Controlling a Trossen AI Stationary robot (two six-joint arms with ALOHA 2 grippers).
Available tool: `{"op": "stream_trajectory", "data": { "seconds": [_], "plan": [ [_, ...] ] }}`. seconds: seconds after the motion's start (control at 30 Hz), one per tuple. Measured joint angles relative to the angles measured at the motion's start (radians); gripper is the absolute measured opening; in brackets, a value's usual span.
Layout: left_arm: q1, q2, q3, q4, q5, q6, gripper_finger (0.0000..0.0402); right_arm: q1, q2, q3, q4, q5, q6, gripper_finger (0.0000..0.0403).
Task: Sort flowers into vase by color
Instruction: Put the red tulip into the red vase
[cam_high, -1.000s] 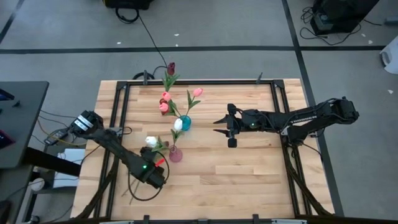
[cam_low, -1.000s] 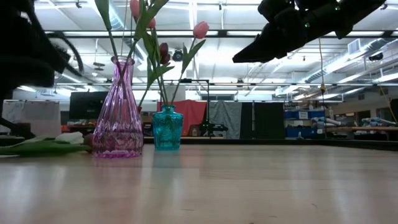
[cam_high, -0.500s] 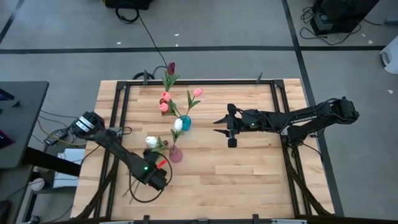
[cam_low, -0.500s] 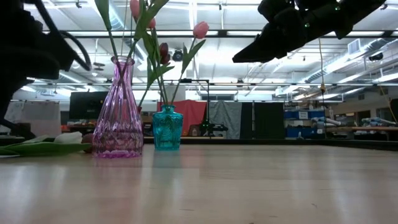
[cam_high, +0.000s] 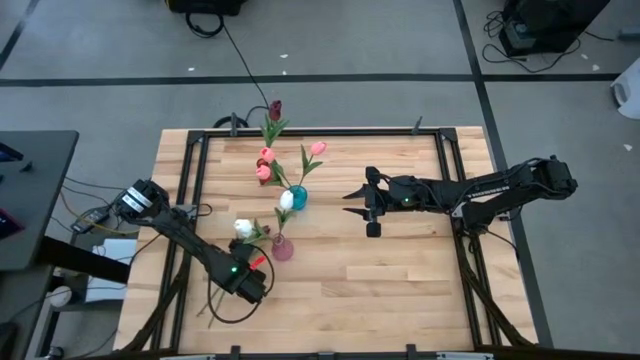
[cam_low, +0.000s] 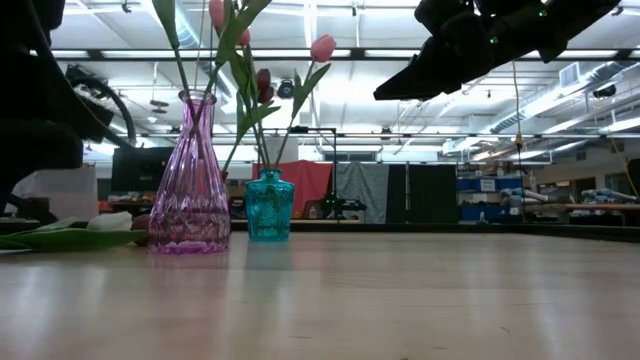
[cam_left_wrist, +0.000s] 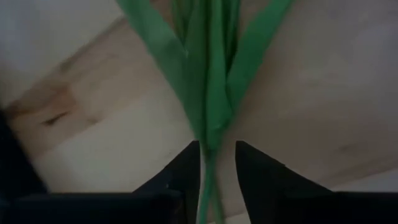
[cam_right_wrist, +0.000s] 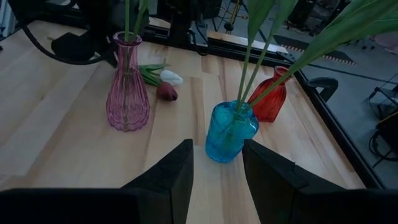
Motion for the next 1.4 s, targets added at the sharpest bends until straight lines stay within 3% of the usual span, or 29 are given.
{"op": "stream_trajectory", "data": {
  "seconds": [0.33, 0.57, 0.8, 1.03, 1.23, 1.4],
  "plan": [
    [0.0, 0.0, -0.021, 0.014, 0.02, 0.001, 0.0011, 0.0, 0.0, 0.0, 0.0, 0.0, 0.0, 0.015],
    [0.0, 0.0, 0.002, -0.031, 0.025, 0.025, 0.0003, 0.0, 0.0, 0.0, -0.001, 0.0, 0.0, 0.015],
    [0.0, 0.0, 0.183, -0.326, -0.026, 0.055, 0.0001, 0.0, 0.0, 0.0, -0.003, 0.001, 0.0, 0.015],
    [-0.029, 0.0, 0.31, -0.427, -0.046, 0.052, 0.0001, 0.0, 0.0, 0.0, -0.006, 0.001, 0.0, 0.015],
    [-0.144, -0.054, 0.38, -0.533, -0.114, -0.141, 0.0001, 0.0, 0.0, 0.0, -0.011, 0.001, 0.0, 0.015],
    [-0.275, -0.142, 0.38, -0.538, -0.339, -0.375, 0.0, 0.0, 0.0, 0.0, -0.01, 0.001, 0.003, 0.015]
  ]
}}
